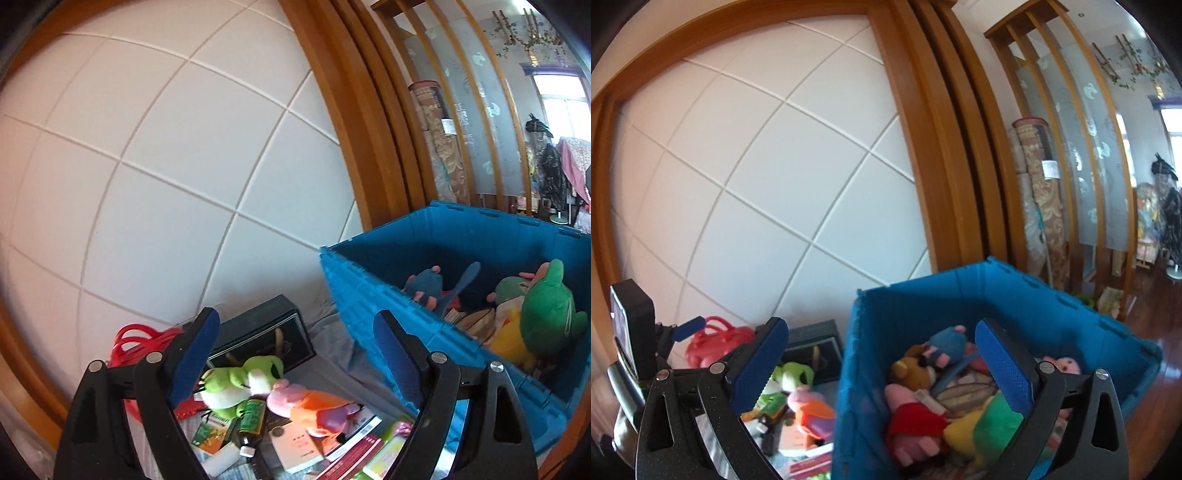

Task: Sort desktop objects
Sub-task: 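Move both tools back toward the green-white frog plush on the bed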

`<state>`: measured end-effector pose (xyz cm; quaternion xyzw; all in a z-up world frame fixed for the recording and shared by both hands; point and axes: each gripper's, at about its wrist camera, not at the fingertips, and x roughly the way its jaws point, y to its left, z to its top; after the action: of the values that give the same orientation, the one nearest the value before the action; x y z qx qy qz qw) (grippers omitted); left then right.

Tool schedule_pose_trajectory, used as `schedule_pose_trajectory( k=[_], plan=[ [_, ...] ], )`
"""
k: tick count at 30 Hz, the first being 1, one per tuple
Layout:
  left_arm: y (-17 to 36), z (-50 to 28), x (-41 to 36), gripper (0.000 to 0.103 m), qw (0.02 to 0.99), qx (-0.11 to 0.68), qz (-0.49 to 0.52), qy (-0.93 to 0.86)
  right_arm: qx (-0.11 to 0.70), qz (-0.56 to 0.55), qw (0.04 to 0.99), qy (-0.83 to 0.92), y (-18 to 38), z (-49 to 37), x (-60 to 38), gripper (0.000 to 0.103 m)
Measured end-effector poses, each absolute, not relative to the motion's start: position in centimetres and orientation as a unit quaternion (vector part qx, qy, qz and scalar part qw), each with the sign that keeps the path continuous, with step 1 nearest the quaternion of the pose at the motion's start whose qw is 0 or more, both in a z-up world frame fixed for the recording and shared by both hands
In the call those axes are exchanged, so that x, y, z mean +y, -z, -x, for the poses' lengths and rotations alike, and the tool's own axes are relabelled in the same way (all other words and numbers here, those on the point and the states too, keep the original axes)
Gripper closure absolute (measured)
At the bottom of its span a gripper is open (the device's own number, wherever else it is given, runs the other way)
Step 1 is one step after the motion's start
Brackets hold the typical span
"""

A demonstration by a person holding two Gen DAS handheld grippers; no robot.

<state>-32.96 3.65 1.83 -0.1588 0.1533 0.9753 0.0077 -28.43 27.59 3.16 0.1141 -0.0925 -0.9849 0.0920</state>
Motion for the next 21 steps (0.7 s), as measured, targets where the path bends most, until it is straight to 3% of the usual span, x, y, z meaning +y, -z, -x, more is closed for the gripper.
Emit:
schedule_pose_trajectory(
  k=[11,21],
  plan=[
    [0.4,29.5,-8.8,0.017,-0.097,0.134,0.178,-0.97,-0.073,-0.125,0.155,0.977,-2.2,26.8,17.3,0.0],
    [2.3,28.7,-13.6,0.017,-0.157,0.108,0.192,-0.963,-0.045,-0.159,0.203,0.965,-0.2,28.6,12.6,0.0]
  ],
)
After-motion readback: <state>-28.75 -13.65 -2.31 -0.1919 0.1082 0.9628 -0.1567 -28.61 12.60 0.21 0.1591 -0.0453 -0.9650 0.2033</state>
